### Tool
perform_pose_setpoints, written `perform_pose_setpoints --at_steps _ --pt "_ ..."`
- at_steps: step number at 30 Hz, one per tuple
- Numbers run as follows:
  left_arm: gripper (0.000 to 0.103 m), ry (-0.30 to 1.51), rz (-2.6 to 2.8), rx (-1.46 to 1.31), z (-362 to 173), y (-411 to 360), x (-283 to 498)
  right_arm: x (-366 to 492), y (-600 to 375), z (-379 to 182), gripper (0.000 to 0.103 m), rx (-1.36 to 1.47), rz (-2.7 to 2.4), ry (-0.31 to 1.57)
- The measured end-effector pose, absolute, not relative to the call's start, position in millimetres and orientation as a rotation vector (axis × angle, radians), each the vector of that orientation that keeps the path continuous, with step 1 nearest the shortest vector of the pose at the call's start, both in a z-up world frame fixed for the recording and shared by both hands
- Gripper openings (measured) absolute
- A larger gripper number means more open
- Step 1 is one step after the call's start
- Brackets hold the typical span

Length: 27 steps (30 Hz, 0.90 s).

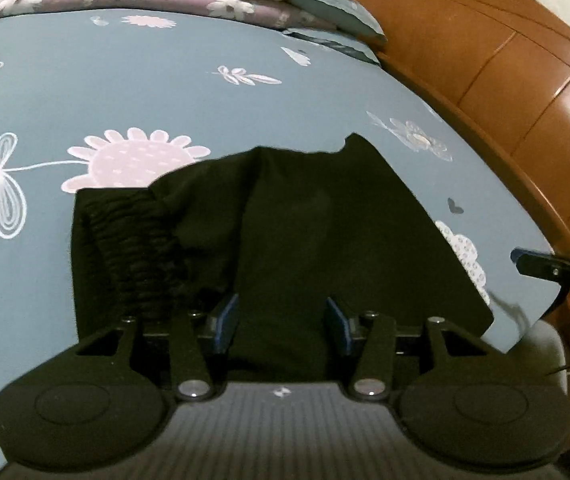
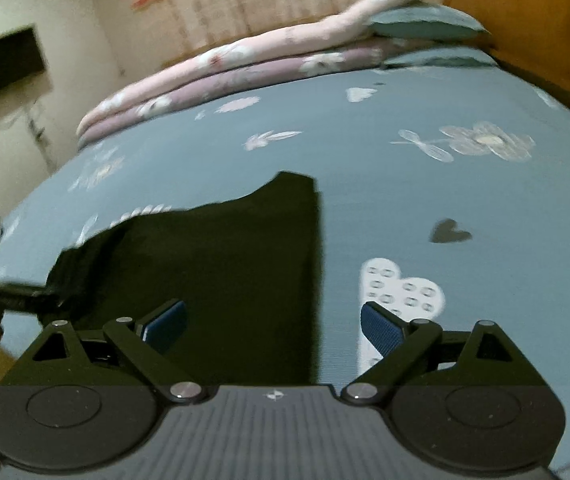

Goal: Fold clothes
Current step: 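Press the left gripper onto the folded pants to flatten them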

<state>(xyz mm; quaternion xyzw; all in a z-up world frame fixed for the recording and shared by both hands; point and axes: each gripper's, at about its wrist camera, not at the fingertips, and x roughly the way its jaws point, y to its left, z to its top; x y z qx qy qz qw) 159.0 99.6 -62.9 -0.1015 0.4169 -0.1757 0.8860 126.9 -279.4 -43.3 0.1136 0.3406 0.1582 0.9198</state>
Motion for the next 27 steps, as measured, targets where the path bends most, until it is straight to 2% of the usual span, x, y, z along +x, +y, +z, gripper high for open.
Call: perform_pose_setpoints --at_steps 2,7,10,21,27 --pt "0.051 0.852 -0.363 -0.191 -54.6 93.2 158.9 125.2 -286.3 -43.7 0.096 0.235 0.301 0.694" --pt "0.067 0.844 -0.36 -0.132 -47.8 76.1 165.7 116.2 -279.5 -41.2 0.098 0.033 0.242 0.681" --pt "0.067 0.896 -0.318 -0.098 -59.9 67.5 172.8 117.2 -272.4 -44.2 0.098 0.004 0.266 0.689" --pt "0.069 0.874 -0.355 -0.08 -60.1 74.6 155.9 133.5 -238.6 -88.9 0.099 -0.152 0.244 0.794" --pt "0.068 0.82 -0.371 -0.057 -32.8 64.5 157.2 128.7 -246.2 -70.0 0.099 -0.143 0.236 0.72"
